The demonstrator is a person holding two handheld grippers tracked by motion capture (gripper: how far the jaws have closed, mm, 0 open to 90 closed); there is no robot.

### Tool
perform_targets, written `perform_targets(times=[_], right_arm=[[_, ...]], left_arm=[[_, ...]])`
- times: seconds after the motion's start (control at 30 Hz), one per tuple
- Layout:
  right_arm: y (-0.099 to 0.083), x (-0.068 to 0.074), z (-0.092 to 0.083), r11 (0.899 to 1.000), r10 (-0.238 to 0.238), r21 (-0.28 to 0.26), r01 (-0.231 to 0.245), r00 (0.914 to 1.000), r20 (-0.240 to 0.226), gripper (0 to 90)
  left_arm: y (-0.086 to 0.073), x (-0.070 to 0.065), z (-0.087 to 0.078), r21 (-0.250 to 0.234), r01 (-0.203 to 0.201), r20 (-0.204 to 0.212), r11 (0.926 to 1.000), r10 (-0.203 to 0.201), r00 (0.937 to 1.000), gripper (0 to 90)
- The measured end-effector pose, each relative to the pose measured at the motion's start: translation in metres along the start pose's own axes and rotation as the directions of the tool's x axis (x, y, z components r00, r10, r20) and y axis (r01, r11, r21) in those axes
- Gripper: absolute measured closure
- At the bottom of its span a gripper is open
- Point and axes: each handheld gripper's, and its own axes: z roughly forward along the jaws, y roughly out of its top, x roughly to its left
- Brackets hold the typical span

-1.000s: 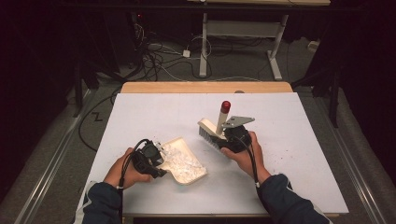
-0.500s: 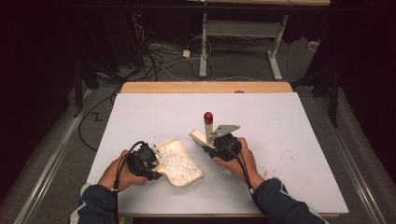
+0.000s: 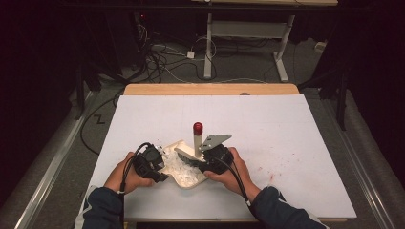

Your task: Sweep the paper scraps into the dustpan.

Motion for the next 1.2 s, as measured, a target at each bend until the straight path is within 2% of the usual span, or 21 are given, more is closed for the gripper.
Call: perform_targets(times=[0.1,0.23,0.37,0.63,0.83,1.0,1.1,1.2], right_arm=[[0.003,0.002,0.000,1.000,-0.001,-0.014,0.001,1.0000,-0.004,67.7],[0.004,0.001,-0.001,1.000,-0.004,-0.018,0.004,0.9999,0.015,67.7],[0.004,-0.008,-0.010,0.998,0.032,-0.050,-0.030,0.9991,0.028,67.6],[0.001,-0.028,-0.031,0.994,0.063,-0.091,-0.057,0.9958,0.066,67.6],[-0.011,-0.040,-0.042,0.996,0.070,-0.066,-0.064,0.9927,0.098,67.6],[-0.029,-0.049,-0.053,0.997,0.073,-0.009,-0.073,0.9911,0.111,67.7],[-0.041,-0.050,-0.062,0.996,0.073,0.034,-0.076,0.9926,0.097,67.7],[-0.048,-0.047,-0.072,0.996,0.065,0.062,-0.069,0.9954,0.070,67.7]], left_arm=[[0.003,0.000,0.001,-0.007,0.005,0.001,1.0000,-0.005,1.0000,63.0],[0.004,0.000,0.002,-0.018,0.009,0.004,0.9998,-0.009,1.0000,63.0],[0.001,0.002,0.003,-0.025,0.018,0.012,0.9995,-0.018,0.9998,63.0],[-0.003,0.004,0.004,-0.031,0.035,0.013,0.9989,-0.035,0.9993,63.0],[-0.010,0.006,0.002,-0.017,0.038,-0.006,0.9991,-0.038,0.9993,63.1],[-0.010,0.000,0.001,0.021,0.013,-0.035,0.9997,-0.012,0.9993,63.1],[-0.009,-0.004,0.001,0.034,-0.003,-0.047,0.9994,0.004,0.9989,63.1],[-0.009,-0.007,0.001,0.047,-0.018,-0.041,0.9987,0.020,0.9990,63.1]])
